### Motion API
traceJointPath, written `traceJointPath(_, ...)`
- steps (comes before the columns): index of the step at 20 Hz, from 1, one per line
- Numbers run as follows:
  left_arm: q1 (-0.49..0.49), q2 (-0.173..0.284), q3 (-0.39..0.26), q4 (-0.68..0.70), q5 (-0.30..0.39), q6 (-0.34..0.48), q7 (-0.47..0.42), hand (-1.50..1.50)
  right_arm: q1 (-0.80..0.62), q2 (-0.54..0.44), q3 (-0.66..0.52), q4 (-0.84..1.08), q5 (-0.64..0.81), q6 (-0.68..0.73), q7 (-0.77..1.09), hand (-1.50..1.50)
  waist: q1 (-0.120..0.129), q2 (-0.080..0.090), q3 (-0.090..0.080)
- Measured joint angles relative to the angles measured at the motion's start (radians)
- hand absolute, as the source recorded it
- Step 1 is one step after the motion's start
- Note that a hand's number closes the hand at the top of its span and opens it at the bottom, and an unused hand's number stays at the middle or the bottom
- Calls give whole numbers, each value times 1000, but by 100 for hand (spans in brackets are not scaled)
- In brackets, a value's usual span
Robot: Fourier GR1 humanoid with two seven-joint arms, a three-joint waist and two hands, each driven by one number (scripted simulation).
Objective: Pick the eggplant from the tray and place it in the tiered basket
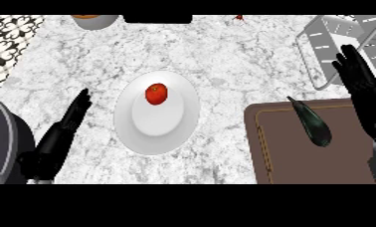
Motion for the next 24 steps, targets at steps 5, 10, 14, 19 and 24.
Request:
traceJointPath(5,-70,12,55,32,-52,64,27,0,-34,5,-79,90,-95,11,94,150,1,22,9)
traceJointPath(10,-97,30,93,46,-77,112,57,0,32,-66,-160,227,-16,-141,198,-150,-26,35,10)
traceJointPath(14,-144,19,90,58,-101,136,121,0,75,-121,-170,237,65,-251,344,-150,-20,31,11)
traceJointPath(19,-199,16,101,94,-122,135,161,0,86,-247,-153,126,83,-175,552,-150,-13,27,11)
traceJointPath(24,-232,11,97,114,-123,121,170,0,15,-408,-89,119,24,82,722,-150,9,31,10)
